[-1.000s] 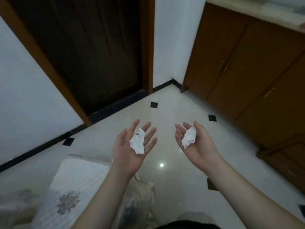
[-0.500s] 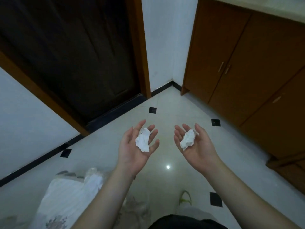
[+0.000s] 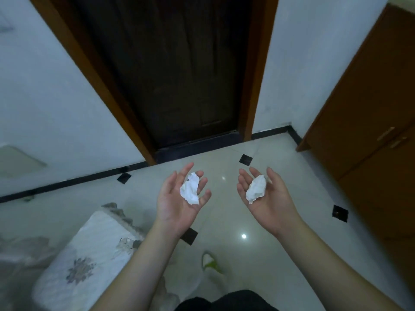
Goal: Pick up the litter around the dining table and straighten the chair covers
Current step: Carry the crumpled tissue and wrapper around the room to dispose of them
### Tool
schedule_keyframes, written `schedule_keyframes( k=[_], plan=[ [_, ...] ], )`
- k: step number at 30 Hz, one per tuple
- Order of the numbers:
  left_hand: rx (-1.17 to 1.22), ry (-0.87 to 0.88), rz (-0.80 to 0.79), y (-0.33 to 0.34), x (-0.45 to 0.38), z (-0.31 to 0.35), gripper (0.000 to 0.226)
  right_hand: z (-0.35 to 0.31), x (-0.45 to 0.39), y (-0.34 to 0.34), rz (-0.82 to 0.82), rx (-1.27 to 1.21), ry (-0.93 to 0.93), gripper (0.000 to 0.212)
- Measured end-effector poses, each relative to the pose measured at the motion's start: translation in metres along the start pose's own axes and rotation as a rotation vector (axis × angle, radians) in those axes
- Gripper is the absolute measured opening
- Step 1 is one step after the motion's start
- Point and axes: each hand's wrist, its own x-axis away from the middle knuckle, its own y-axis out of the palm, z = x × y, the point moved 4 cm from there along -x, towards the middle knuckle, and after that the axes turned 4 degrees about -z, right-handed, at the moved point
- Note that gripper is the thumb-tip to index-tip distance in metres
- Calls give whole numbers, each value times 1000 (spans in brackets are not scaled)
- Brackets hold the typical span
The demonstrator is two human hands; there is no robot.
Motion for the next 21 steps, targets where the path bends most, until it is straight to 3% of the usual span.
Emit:
schedule_keyframes(
  k=[10, 21],
  plan=[
    [197, 268, 127, -56, -60, 116, 38, 34, -130, 125, -106, 255, 216, 39],
    [198, 449, 175, -67, -129, 211, 39, 45, -249, 225, -209, 326, 400, 39]
  ],
)
